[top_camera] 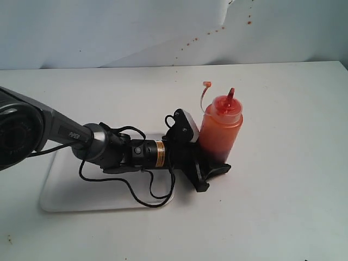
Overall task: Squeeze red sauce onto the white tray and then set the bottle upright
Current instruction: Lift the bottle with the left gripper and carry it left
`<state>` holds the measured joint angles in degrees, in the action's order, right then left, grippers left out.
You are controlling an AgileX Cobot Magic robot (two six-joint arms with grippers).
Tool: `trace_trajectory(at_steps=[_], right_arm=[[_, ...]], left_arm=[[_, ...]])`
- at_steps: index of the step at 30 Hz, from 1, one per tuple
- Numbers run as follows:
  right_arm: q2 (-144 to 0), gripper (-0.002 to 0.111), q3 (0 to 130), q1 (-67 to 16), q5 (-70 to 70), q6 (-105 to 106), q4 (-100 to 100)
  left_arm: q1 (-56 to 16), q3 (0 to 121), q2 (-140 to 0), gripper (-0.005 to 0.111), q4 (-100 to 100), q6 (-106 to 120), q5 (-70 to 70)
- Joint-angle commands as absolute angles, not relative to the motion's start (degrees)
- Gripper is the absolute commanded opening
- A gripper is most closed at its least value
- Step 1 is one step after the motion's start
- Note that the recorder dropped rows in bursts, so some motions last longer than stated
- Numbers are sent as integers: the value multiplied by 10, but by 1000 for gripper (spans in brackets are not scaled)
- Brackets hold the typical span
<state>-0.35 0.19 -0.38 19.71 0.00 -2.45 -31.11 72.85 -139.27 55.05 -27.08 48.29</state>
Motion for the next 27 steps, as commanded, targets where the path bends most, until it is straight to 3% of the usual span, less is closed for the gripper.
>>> trace_trajectory(at_steps=[1, 8, 17, 27], right_arm=[[0, 0, 0, 0, 196, 0, -24], [0, 0, 0, 0, 196, 0, -24], [0, 0, 0, 0, 196, 0, -24], [0, 0, 0, 0, 196, 0, -24]], left_arm=[[-309, 730, -1380, 0, 548, -188, 478], [-274, 730, -1324, 0, 605, -250, 481], [-197, 721, -1213, 0, 799, -550, 482], [-76, 549, -1077, 0, 811, -563, 480]])
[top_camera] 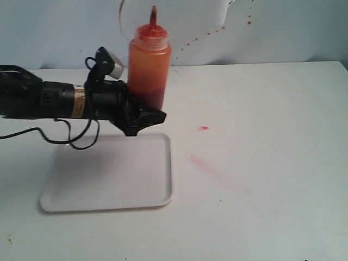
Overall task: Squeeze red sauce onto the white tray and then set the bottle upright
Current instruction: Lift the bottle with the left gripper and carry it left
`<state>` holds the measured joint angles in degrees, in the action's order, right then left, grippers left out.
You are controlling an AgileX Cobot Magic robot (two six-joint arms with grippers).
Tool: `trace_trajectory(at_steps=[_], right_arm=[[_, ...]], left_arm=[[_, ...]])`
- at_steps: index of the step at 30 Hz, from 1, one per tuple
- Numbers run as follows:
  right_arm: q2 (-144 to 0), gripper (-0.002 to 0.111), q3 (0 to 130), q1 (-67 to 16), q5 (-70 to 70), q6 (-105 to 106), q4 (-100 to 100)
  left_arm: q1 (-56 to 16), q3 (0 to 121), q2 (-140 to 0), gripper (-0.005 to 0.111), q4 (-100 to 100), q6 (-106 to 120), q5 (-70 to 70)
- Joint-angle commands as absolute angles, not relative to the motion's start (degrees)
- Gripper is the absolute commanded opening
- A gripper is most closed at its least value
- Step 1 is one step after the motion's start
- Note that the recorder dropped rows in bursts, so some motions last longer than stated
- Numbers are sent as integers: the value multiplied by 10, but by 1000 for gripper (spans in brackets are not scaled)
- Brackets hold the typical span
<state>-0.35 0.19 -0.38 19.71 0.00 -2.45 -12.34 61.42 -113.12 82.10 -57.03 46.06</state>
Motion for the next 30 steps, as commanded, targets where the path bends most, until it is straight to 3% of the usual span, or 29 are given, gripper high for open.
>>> trace_trajectory(at_steps=[1, 8, 22, 30], right_arm=[[0, 0, 0, 0, 196, 0, -24], [0, 0, 0, 0, 196, 0, -24], [0, 0, 0, 0, 196, 0, -24], [0, 0, 0, 0, 196, 0, -24]], left_arm=[[-64, 529, -1068, 0, 809, -552, 480], [6, 412, -1020, 0, 771, -482, 480], [8, 225, -1013, 0, 346, -96, 507], [8, 162, -1013, 0, 290, 26, 596]])
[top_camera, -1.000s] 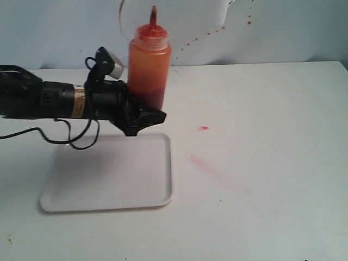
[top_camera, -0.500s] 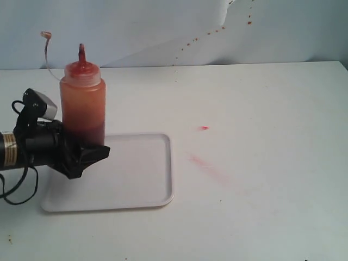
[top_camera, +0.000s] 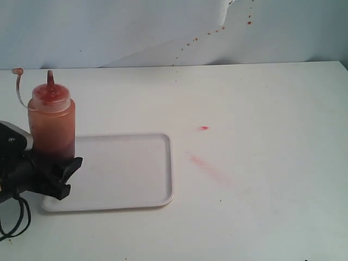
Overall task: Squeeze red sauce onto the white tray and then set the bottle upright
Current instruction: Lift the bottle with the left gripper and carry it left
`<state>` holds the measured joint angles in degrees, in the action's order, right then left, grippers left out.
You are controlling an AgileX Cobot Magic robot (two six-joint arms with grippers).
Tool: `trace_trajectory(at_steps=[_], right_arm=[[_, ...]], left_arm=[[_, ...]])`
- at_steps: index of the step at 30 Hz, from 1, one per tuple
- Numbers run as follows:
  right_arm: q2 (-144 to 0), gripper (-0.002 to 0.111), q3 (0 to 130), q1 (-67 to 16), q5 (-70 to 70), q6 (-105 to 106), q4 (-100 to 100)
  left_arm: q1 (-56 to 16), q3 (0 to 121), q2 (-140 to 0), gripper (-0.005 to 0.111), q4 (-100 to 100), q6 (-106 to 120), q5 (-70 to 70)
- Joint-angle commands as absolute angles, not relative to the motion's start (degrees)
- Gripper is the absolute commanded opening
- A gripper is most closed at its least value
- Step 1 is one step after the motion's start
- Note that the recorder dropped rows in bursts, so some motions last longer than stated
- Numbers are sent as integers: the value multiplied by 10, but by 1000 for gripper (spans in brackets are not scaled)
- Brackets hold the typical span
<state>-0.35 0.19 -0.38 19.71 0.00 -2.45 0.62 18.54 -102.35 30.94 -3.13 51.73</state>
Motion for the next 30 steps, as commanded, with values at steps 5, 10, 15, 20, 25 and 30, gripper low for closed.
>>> trace_trajectory(at_steps=[5, 10, 15, 20, 25, 30], right_arm=[[0, 0, 0, 0, 196, 0, -24], [0, 0, 0, 0, 196, 0, -24], [0, 0, 0, 0, 196, 0, -24], [0, 0, 0, 0, 196, 0, -24], [0, 0, 0, 0, 196, 0, -24], [0, 0, 0, 0, 196, 0, -24]], left_arm=[[8, 130, -1013, 0, 199, 73, 646], [8, 116, -1013, 0, 37, 116, 688], [6, 117, -1013, 0, 8, 183, 698], [6, 124, -1013, 0, -9, 214, 700], [6, 136, -1013, 0, -9, 225, 688], [4, 156, -1014, 0, -6, 253, 654]])
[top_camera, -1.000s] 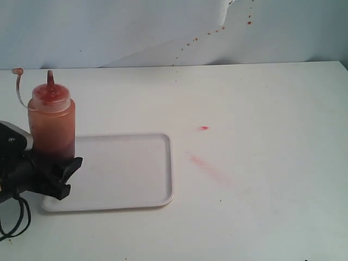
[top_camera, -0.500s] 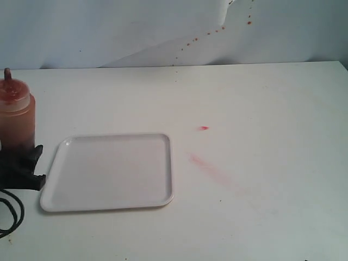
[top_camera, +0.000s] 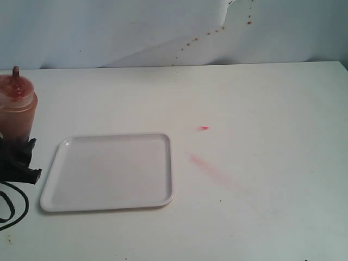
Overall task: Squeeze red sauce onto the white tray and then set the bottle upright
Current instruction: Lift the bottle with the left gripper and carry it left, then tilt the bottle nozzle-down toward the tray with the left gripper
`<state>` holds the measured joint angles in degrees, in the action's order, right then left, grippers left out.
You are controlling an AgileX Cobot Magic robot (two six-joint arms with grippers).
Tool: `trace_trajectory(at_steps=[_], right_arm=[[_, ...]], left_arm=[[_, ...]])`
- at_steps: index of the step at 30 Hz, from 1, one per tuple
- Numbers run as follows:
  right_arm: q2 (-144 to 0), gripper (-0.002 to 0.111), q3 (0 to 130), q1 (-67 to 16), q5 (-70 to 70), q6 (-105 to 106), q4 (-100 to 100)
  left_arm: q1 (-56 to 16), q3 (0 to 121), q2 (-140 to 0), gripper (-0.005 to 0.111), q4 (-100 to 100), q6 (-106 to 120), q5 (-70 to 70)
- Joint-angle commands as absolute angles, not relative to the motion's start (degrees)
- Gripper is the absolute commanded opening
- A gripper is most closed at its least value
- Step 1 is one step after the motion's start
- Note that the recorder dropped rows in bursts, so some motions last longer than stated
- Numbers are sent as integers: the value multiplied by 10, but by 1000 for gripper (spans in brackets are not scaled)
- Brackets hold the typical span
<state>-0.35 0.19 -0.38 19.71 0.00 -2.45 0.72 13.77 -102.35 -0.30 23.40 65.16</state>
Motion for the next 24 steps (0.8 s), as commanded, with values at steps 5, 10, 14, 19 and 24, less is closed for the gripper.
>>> trace_trajectory(at_steps=[5, 10, 14, 19, 24], right_arm=[[0, 0, 0, 0, 196, 0, -24], [0, 0, 0, 0, 196, 0, -24], [0, 0, 0, 0, 196, 0, -24], [0, 0, 0, 0, 196, 0, -24], [0, 0, 0, 0, 196, 0, -24]], left_arm=[[4, 157, -1014, 0, -6, 302, 656], [4, 157, -1014, 0, -6, 332, 656], [4, 157, -1014, 0, 20, 384, 656], [4, 157, -1014, 0, 49, 425, 658], [4, 163, -1014, 0, 51, 442, 656]])
